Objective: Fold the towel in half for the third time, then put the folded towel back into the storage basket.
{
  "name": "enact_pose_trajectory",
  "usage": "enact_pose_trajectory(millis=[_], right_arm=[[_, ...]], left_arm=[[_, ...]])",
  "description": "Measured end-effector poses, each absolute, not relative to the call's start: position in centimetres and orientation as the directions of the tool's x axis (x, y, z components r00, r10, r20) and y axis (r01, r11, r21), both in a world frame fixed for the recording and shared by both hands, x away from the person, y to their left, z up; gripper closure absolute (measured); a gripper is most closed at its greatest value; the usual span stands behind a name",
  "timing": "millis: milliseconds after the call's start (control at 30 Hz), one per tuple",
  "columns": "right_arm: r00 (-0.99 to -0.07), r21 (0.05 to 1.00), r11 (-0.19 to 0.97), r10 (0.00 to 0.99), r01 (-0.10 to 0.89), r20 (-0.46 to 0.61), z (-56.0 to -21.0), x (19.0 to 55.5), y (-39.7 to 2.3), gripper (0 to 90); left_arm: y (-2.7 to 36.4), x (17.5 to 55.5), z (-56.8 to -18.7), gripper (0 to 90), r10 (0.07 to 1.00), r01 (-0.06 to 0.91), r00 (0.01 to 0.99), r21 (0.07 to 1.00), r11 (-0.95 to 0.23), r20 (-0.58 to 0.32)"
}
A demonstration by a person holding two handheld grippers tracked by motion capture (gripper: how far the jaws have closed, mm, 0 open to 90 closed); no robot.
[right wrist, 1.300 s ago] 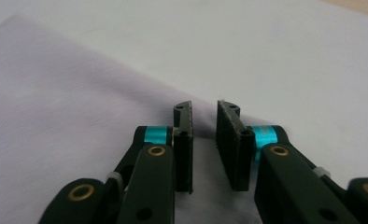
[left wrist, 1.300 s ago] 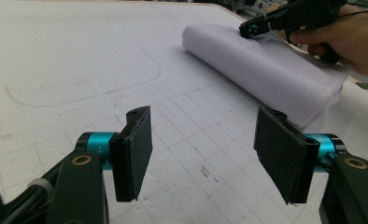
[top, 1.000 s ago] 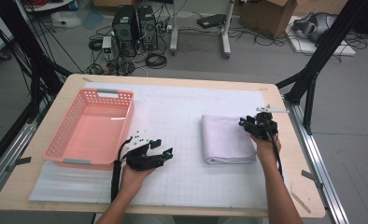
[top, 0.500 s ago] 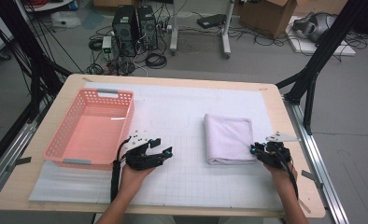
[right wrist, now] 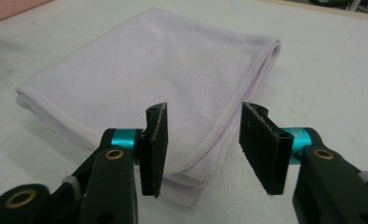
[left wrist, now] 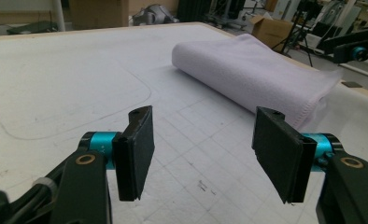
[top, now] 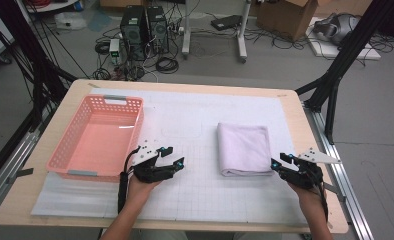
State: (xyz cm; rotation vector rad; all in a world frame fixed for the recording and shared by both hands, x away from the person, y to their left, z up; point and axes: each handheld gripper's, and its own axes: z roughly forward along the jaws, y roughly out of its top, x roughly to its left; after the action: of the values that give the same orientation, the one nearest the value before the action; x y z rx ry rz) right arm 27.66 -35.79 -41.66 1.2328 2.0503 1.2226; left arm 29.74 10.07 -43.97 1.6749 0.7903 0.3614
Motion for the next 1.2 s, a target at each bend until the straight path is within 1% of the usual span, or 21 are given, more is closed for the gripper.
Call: enact_pose_trajectory(millis=[33,133,200,267,300,367,467,533,633,767,800,933,1200], right_arm=[[-0.502,0.86,0.211,0.863,0.464,0.058,-41.8,27.7,-35.8,50.5],[-0.516,0.859,0.208,0.853,0.467,0.074,-42.1,27.9,-35.4,50.8],[-0.521,0.853,0.226,0.851,0.471,0.062,-42.1,27.9,-34.8,51.0],[-0.527,0.84,0.26,0.849,0.477,0.037,-42.2,28.1,-34.5,50.9],[-0.526,0.835,0.272,0.85,0.478,0.024,-42.4,28.0,-34.6,50.5],[-0.521,0.834,0.269,0.853,0.481,0.025,-42.3,27.8,-34.9,48.7],[-0.502,0.852,0.227,0.864,0.472,0.048,-41.8,27.1,-35.8,45.3],[-0.498,0.857,0.224,0.866,0.464,0.043,-41.6,26.6,-36.3,44.3],[-0.483,0.866,0.207,0.874,0.455,0.045,-41.5,26.2,-36.9,38.2],[-0.454,0.878,0.181,0.89,0.443,0.046,-41.4,26.2,-37.5,24.4],[-0.451,0.882,0.177,0.892,0.437,0.044,-41.4,26.2,-37.6,23.0],[-0.453,0.88,0.193,0.891,0.435,0.029,-41.4,26.2,-37.8,22.4],[-0.436,0.879,0.177,0.899,0.443,0.039,-41.6,26.2,-38.4,22.1]], left_arm=[[10.1,29.8,-44.0,35.5,0.667,0.313,0.722,0.947,-0.074,-0.186],[10.0,29.8,-44.0,34.0,0.679,0.339,0.708,0.937,-0.082,-0.196],[9.9,29.8,-44.1,31.8,0.679,0.35,0.705,0.933,-0.079,-0.207],[9.9,29.7,-44.0,30.1,0.685,0.345,0.702,0.935,-0.088,-0.194],[9.9,29.7,-44.0,27.7,0.688,0.348,0.698,0.934,-0.083,-0.199],[9.9,29.8,-44.0,24.7,0.692,0.351,0.692,0.933,-0.073,-0.206],[9.9,29.9,-44.0,21.7,0.693,0.358,0.684,0.933,-0.044,-0.229],[9.9,29.9,-44.0,21.7,0.696,0.358,0.678,0.933,-0.031,-0.237],[9.9,29.8,-44.0,21.7,0.698,0.351,0.68,0.935,-0.038,-0.227],[9.8,29.8,-43.9,21.9,0.697,0.347,0.683,0.937,-0.044,-0.22],[9.8,29.8,-43.9,22.1,0.697,0.35,0.682,0.936,-0.043,-0.223],[9.8,29.8,-44.0,23.0,0.697,0.353,0.681,0.935,-0.045,-0.224],[9.8,29.9,-44.0,23.6,0.698,0.359,0.677,0.933,-0.036,-0.233]])
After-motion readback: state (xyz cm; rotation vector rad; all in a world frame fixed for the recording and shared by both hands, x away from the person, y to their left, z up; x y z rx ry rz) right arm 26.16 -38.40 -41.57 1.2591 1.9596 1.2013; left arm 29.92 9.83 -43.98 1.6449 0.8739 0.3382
